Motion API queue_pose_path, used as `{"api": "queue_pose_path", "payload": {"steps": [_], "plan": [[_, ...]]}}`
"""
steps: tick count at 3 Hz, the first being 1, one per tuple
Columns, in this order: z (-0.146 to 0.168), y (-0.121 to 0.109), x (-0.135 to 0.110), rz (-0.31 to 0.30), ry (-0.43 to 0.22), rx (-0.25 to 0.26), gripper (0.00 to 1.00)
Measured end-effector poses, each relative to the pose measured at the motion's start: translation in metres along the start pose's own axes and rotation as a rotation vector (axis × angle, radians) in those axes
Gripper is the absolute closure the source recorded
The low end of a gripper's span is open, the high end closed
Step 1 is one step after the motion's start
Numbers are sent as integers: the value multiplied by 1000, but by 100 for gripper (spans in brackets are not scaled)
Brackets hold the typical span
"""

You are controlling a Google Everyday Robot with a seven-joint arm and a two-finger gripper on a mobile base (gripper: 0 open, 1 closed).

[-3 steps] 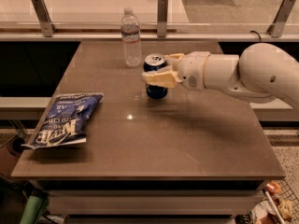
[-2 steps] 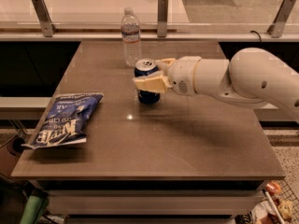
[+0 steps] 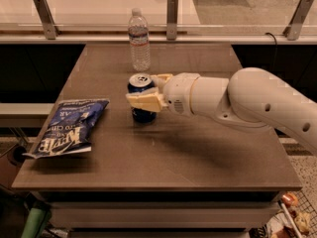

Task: Move pepsi can near blue chip bag

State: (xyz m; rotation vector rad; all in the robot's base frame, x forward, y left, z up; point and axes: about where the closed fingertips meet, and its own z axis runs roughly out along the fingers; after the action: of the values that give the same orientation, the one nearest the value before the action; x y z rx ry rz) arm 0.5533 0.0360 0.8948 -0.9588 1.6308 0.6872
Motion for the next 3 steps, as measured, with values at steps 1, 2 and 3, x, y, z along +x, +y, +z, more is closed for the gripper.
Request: {"api": "queue_pose_path", "payload": {"steps": [1,2,3], "plan": [[2,27,2,15,-19,13,100],[5,47,5,29,-23,27,100],[6,49,4,26,-23,24,82]]}}
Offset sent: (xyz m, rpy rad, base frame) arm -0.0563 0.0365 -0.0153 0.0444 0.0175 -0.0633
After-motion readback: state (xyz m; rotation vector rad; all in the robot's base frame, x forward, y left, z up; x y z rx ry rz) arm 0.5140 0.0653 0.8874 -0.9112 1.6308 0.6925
